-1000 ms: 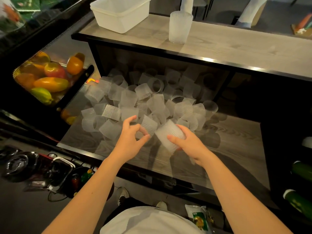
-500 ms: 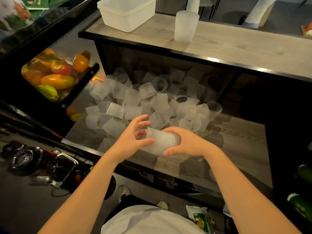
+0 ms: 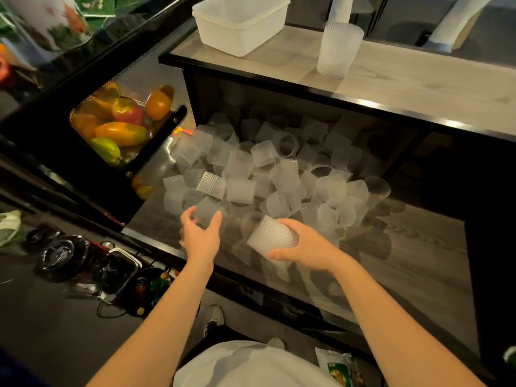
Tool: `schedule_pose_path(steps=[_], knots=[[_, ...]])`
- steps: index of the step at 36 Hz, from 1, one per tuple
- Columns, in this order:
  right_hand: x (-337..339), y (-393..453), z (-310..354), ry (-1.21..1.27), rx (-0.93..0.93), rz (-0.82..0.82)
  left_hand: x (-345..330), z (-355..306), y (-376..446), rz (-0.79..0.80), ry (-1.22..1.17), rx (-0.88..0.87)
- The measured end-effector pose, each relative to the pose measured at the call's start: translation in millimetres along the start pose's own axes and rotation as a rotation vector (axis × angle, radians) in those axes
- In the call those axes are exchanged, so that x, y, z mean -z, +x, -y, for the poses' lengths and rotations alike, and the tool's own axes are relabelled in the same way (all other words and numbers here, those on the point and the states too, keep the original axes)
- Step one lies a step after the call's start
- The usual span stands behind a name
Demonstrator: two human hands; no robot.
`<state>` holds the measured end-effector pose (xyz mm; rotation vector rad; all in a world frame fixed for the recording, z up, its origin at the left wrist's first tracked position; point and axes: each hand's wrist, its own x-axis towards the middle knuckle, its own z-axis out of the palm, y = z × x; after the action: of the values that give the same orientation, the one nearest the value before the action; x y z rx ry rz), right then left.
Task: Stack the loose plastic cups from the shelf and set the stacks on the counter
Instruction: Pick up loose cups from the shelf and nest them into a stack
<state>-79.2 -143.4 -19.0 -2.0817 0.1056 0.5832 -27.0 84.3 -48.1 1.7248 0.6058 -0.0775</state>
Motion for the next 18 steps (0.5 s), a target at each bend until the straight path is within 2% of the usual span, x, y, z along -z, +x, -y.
schedule_pose_path(steps=[5,8,12,16,18], knots=[[-5,7,5,0.001,-0.02,-0.007,-2,-9,13,-0.028,-0.073,0.003],[-6,10,6,0.015,-0.031,-0.02,0,-17,13,0.019,-0.111,-0.023],[-3,12,13,0.112,-0.055,-0.08,5,-22,11,0.166,-0.257,-0.029],[0,14,21,0.162,-0.072,-0.139,10,-29,9,0.433,-0.572,0.124],[-1,16,24,0.138,-0.077,-0.135,11,-34,5,0.532,-0.637,0.174]])
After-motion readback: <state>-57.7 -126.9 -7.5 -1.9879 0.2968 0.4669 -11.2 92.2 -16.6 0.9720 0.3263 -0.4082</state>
